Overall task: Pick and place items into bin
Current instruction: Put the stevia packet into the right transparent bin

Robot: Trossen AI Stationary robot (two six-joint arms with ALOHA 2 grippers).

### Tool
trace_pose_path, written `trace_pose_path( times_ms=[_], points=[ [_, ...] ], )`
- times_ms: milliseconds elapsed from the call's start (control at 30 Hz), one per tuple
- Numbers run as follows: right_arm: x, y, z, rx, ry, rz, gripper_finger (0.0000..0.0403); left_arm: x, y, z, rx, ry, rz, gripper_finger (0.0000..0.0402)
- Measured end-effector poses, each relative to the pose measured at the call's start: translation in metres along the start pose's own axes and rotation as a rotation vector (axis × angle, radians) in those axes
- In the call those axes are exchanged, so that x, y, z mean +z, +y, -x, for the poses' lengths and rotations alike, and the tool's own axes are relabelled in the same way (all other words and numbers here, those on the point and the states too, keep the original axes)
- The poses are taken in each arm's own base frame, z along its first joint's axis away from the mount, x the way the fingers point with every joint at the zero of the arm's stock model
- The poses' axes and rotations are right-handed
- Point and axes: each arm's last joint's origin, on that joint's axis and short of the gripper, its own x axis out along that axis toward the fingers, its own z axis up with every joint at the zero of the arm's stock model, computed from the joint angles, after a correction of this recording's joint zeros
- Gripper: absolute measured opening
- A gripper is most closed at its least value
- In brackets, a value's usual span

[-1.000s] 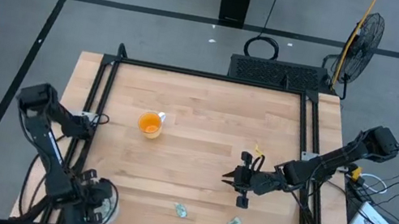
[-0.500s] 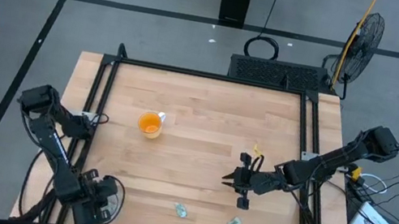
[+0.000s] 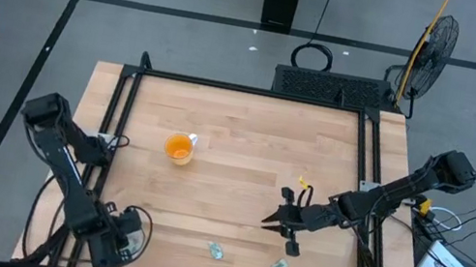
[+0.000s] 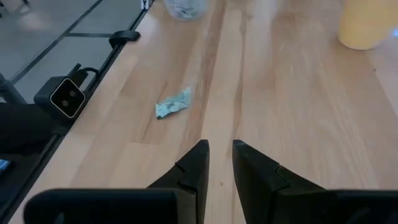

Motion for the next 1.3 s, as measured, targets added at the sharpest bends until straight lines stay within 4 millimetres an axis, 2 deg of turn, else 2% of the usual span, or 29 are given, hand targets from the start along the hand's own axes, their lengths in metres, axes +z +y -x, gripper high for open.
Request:
trace_pose_path(
  times_ms=[133,267,333,467,600,900,1067,1300],
  points=[
    [0.0,0.0,0.0,0.0,0.0,0.0,0.0067,0.004,0.002,0.021,-0.08,-0.024,0.007,0.0039],
    [0.001,0.001,0.0,0.033,-0.004,-0.028,0.0067,0.011,0.007,0.042,-0.151,-0.176,-0.052,0.0008],
    [0.006,0.003,0.0,0.06,-0.014,-0.041,0.0067,0.016,0.01,0.051,-0.171,-0.287,-0.103,0.0005],
    [0.018,0.007,0.001,0.071,-0.053,-0.031,0.0067,0.027,0.014,0.063,-0.149,-0.52,-0.199,0.0025],
    [0.028,0.01,0.002,0.083,-0.084,-0.032,0.0067,0.041,0.012,0.065,-0.097,-0.701,-0.241,0.004],
    [0.01,0.029,-0.006,0.129,0.018,-0.037,0.007,0.079,-0.003,0.057,-0.112,-0.721,-0.392,0.0046],
    [-0.003,0.032,-0.004,0.128,0.143,-0.015,0.0098,0.097,-0.003,0.053,-0.067,-0.727,-0.463,0.0047],
    [-0.024,0.043,0.002,0.158,0.282,-0.018,0.0147,0.11,0.002,0.053,-0.051,-0.711,-0.448,0.0047]
  ],
)
